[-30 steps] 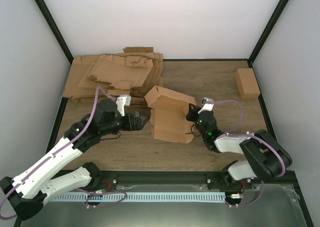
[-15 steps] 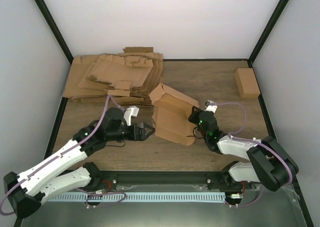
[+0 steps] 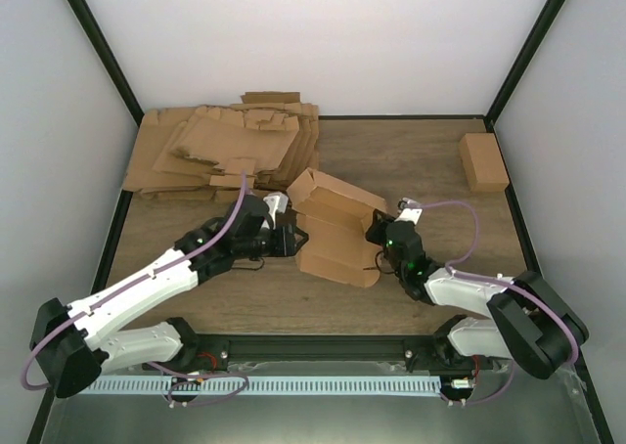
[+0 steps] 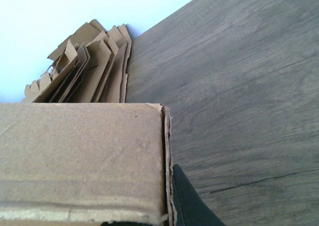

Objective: Fold the paper box

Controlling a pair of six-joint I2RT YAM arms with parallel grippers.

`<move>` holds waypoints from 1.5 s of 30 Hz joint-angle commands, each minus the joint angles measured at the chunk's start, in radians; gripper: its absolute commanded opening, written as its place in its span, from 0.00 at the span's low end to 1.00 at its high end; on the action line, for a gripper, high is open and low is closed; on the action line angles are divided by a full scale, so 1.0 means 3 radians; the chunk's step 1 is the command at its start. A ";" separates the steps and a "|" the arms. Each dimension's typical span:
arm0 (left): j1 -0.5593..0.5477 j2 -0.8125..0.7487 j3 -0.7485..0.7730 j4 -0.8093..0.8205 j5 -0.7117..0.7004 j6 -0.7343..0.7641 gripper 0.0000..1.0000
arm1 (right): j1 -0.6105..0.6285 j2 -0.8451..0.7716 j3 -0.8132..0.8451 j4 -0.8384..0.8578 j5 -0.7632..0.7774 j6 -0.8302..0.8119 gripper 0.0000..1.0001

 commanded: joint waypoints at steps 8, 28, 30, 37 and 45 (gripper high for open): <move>-0.0011 0.0151 0.0362 -0.0424 -0.0666 0.0395 0.04 | 0.0106 0.0228 0.0038 0.0101 -0.0017 0.0087 0.05; -0.0014 0.0707 0.1925 -0.2288 -0.0893 0.0873 0.04 | 0.0258 -0.0316 -0.0413 -0.0120 -0.1877 0.0013 1.00; -0.0015 0.0730 0.1973 -0.2325 -0.0835 0.0893 0.04 | 0.0258 -0.0541 -0.0409 -0.0376 -0.1927 -0.0043 1.00; -0.0010 0.0709 0.2005 -0.2277 -0.0584 0.0936 0.05 | 0.0152 -0.1292 0.0023 -0.1789 -0.2010 -0.0369 0.99; -0.0007 0.0502 0.1591 -0.1830 -0.0231 0.0811 0.06 | -0.0128 -0.1740 0.0385 -0.2530 -0.2557 -0.0359 0.80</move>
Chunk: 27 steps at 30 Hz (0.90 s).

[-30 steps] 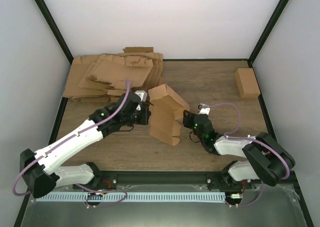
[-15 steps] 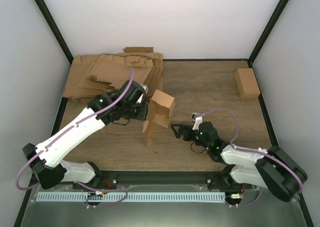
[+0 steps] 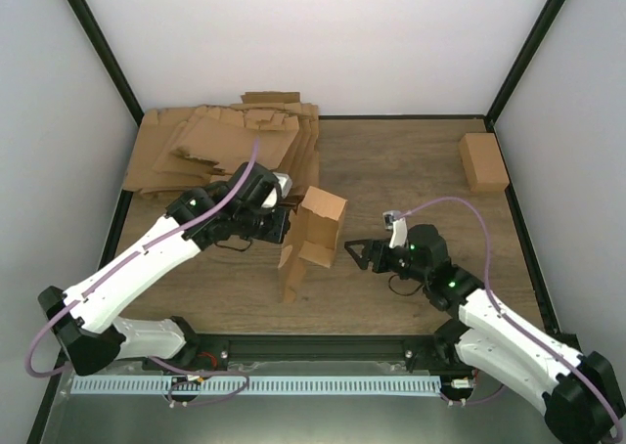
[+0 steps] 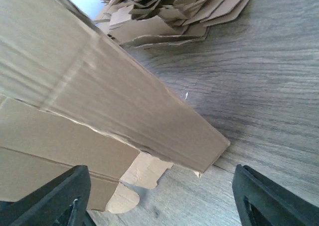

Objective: Fold the paper box

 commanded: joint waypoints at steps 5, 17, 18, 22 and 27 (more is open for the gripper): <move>-0.0008 -0.0083 -0.0435 0.0468 0.0376 -0.0160 0.06 | -0.0109 -0.0316 0.0360 -0.0518 -0.0310 0.0069 0.70; -0.0007 -0.0115 -0.0557 0.0511 0.0423 -0.0123 0.17 | -0.0139 -0.0201 0.0342 -0.0164 -0.0122 0.0294 0.56; -0.0005 -0.0116 -0.0550 0.0511 0.0427 -0.0114 0.22 | -0.0140 -0.0191 0.0365 -0.0180 -0.0107 0.0259 0.56; -0.0009 -0.0104 -0.0497 0.0550 0.0398 -0.0074 0.40 | -0.0139 -0.0150 0.0482 -0.0336 0.0030 0.0015 0.59; -0.0006 0.0009 -0.0505 0.0636 0.0466 -0.0048 0.35 | -0.0134 -0.0232 0.0657 -0.0515 -0.0063 -0.0794 0.80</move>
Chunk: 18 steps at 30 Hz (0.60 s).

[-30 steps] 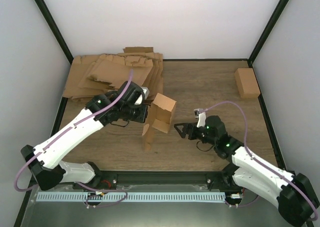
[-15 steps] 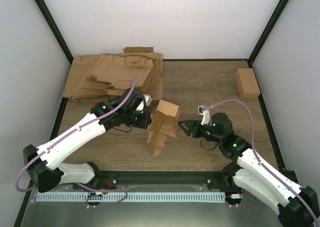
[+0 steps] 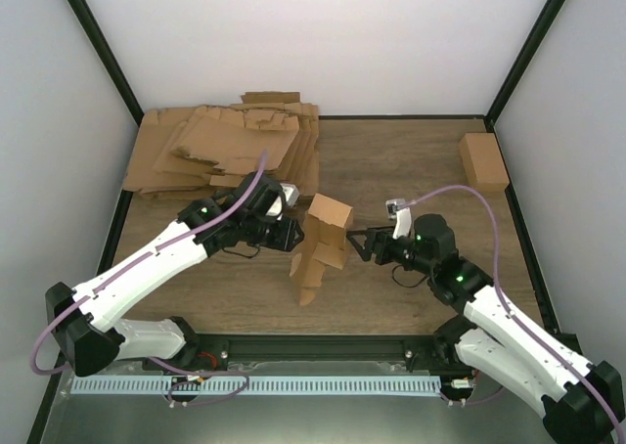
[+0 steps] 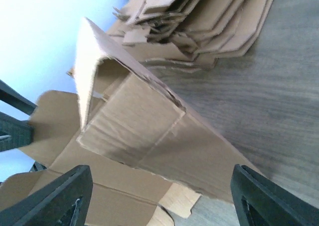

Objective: Fold the paper box

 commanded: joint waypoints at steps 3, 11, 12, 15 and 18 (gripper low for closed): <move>-0.0008 0.0170 0.0049 0.0092 0.0040 0.0060 0.30 | 0.0017 -0.0216 0.0412 -0.0309 0.0320 -0.1195 0.96; -0.0024 0.0212 0.0138 0.0064 0.0016 0.0072 0.27 | 0.0416 -0.0119 0.0622 -0.0501 0.0988 -0.1469 1.00; -0.0028 0.0216 0.0155 0.0052 -0.0005 0.0066 0.26 | 0.0514 -0.0067 0.0621 -0.0517 0.1110 -0.1439 1.00; -0.0050 0.0236 0.0190 0.0022 -0.0026 0.0056 0.22 | 0.0902 0.0074 0.0579 -0.0487 0.1627 -0.1325 1.00; -0.0085 0.0265 0.0221 -0.0003 -0.0076 0.0044 0.15 | 0.1200 0.0168 0.0527 -0.0416 0.2127 -0.1156 1.00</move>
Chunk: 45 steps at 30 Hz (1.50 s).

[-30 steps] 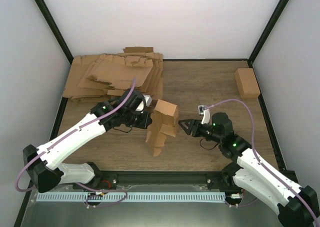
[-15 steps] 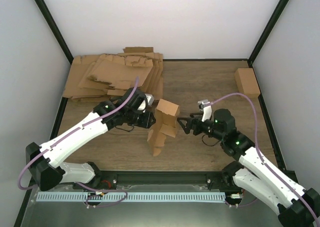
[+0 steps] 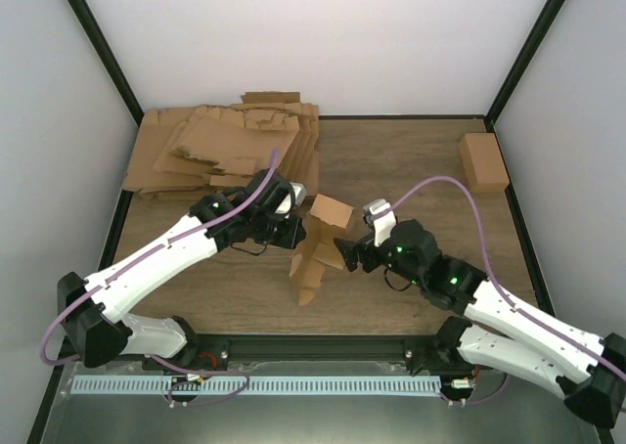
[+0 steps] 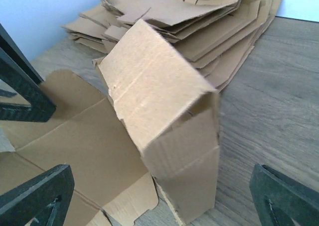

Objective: Fold the paper box

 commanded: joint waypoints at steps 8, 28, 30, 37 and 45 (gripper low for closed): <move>-0.0160 0.0082 0.0149 -0.0055 -0.0095 -0.0003 0.06 | 0.0687 0.0432 -0.0079 0.0231 0.1856 0.0414 1.00; -0.0395 0.0267 0.0411 -0.0369 -0.0555 -0.0026 0.05 | 0.0728 0.0253 0.0167 0.0576 0.1931 0.0439 1.00; -0.0426 0.0299 0.0466 -0.0423 -0.0601 -0.0029 0.05 | 0.0724 0.0252 0.0248 0.0450 0.1828 0.0529 1.00; -0.0443 0.0302 0.0551 -0.0449 -0.0655 -0.0034 0.06 | 0.0727 0.0063 0.0417 -0.0002 0.0707 0.0846 1.00; -0.0442 0.0289 0.0645 -0.0535 -0.0791 -0.0003 0.06 | 0.0728 -0.0705 0.0036 -0.0462 0.0284 0.1357 1.00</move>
